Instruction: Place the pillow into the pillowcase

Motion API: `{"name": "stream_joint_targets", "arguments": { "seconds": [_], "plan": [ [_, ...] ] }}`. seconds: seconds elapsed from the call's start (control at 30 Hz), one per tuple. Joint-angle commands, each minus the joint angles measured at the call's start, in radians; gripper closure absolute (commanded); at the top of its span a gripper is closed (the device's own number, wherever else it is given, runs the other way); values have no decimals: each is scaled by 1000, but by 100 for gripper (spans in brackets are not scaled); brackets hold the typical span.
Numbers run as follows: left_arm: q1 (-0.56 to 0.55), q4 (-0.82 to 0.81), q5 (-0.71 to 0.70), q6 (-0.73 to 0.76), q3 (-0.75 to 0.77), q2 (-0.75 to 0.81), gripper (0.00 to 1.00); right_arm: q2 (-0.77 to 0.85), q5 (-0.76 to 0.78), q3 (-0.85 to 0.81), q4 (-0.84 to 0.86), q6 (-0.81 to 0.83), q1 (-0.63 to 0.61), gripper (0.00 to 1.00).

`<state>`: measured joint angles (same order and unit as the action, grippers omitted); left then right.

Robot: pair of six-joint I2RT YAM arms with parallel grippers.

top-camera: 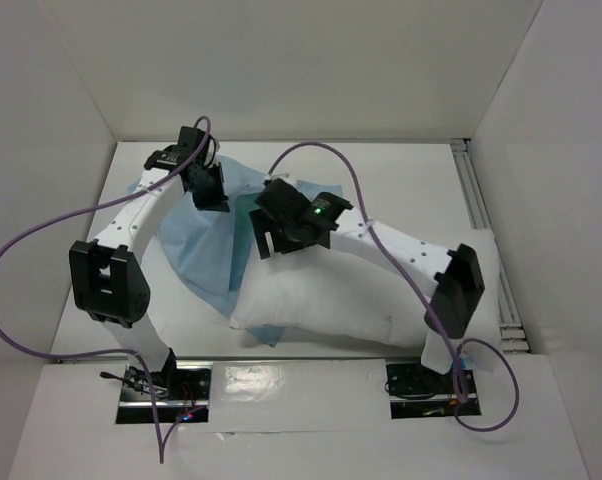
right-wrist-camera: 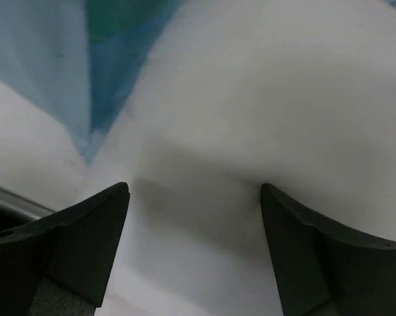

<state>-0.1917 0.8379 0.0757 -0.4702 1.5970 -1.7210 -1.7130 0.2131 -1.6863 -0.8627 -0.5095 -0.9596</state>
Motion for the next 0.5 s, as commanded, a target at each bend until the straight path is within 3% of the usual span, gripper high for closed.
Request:
{"name": "stream_joint_targets", "arguments": {
  "seconds": [0.0,0.03,0.07,0.1,0.3,0.47],
  "plan": [
    [6,13,47,12,3,32,100,-88,86,48,-47,-98,1,14],
    [6,13,47,12,3,32,100,-97,86,65,-29,-110,1,30],
    [6,13,47,12,3,41,100,-97,86,79,-12,-119,1,58],
    [6,13,47,12,3,41,100,-97,86,94,28,-119,1,100],
    [15,13,70,22,21,61,100,-39,55,119,85,-57,1,100],
    [15,13,119,31,21,81,100,-51,86,-4,48,-37,1,100]
  ]
}}
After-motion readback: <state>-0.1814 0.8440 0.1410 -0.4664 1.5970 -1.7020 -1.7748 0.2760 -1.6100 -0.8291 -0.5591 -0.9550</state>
